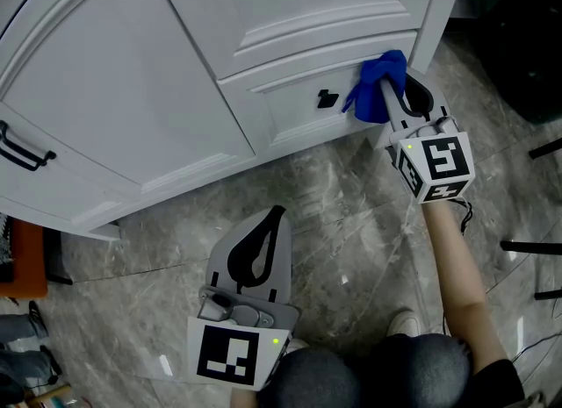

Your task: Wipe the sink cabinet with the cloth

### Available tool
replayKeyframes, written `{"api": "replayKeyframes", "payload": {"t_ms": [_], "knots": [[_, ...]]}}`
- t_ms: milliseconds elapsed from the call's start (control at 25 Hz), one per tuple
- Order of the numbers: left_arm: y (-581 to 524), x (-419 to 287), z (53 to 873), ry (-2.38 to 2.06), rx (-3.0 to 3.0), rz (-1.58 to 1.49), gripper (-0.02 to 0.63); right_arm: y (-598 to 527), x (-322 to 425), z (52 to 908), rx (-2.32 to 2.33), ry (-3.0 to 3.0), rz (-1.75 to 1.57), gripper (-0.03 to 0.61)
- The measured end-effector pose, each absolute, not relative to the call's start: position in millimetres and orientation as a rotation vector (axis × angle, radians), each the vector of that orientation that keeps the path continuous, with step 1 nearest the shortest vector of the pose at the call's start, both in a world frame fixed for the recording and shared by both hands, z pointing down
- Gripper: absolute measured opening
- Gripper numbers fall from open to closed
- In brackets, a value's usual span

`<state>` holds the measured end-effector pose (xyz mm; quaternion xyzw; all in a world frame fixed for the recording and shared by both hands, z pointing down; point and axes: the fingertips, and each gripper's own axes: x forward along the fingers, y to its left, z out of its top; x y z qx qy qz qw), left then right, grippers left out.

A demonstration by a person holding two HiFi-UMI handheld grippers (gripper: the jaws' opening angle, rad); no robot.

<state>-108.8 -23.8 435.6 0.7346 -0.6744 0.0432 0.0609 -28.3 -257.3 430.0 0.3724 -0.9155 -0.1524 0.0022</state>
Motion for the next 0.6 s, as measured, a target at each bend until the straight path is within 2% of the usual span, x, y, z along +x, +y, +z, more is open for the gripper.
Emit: {"api": "replayKeyframes", "payload": {"t_ms": [600], "knots": [[-22.8, -107.1, 434.6, -2.037, 2.228, 0.138, 0.004, -274.2, 2.5, 428.9, 1.293, -2.829, -0.433, 0.061]]}}
